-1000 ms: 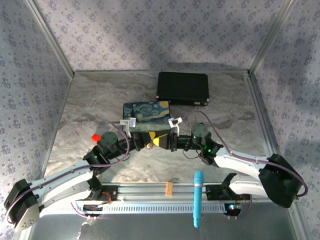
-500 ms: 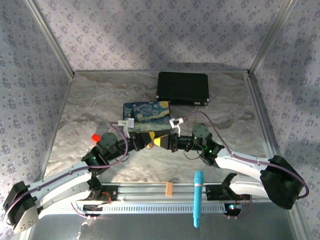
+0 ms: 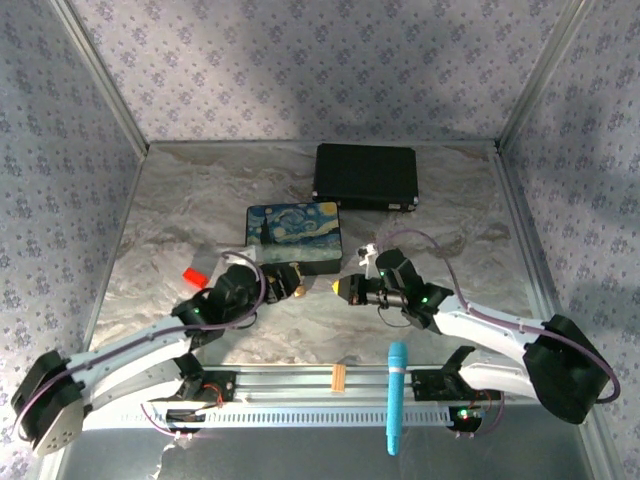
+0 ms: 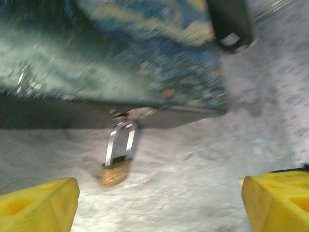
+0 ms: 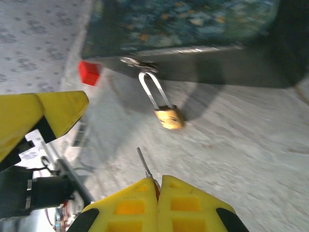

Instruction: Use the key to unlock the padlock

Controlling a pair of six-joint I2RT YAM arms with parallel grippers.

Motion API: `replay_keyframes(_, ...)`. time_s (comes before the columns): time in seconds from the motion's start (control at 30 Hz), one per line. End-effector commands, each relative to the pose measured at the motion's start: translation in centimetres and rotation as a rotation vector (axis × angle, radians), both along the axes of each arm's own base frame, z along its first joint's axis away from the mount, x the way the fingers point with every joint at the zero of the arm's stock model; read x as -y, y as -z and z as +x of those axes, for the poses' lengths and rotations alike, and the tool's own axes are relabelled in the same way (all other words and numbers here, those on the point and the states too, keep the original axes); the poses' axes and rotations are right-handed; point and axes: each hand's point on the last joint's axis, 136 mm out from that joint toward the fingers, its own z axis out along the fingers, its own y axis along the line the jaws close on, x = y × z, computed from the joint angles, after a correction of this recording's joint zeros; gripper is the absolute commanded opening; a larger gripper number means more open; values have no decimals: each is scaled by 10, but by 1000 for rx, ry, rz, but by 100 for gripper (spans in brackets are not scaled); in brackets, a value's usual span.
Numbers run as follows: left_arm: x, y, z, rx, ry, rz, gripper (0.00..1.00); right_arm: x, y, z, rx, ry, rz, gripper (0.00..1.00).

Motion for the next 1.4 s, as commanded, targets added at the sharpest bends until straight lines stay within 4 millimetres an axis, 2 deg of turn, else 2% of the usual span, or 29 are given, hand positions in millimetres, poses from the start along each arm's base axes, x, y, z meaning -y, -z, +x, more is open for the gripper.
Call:
replay_keyframes(0.0,2,10,6,11,-6,21,84,6,10,6,6,21,-99,0)
replay_keyframes(0.23,15,35,21,31,23,109,78,-1,24,3,-21,-2,-113,0)
replay_keyframes(0.37,24,47,29,39,50,156,76,-2,27,3,-27,-4,-113,0)
replay_keyframes(0.47,30,57,33,23,58,176,71,-2,28,4,-28,-1,-117,0)
replay_keyframes(0.63,44,68,36,0,76,150,58,0,32,3,-34,2,-121,0)
replay_keyframes(0.77,45,79,34,-26,62,159,45,0,38,2,-49,5,-120,0)
replay_keyframes(0.83,45,84,32,-36,53,157,35,-3,39,2,-56,6,-107,0)
replay_keyframes(1.03,42,88,28,-43,32,152,20,-11,44,4,-80,2,-73,0)
replay_keyframes(1.23,40,87,28,-44,13,148,17,-18,49,7,-114,5,-34,0)
replay_keyframes(1.37,38,83,28,-62,-36,85,13,-22,48,8,-156,27,25,0)
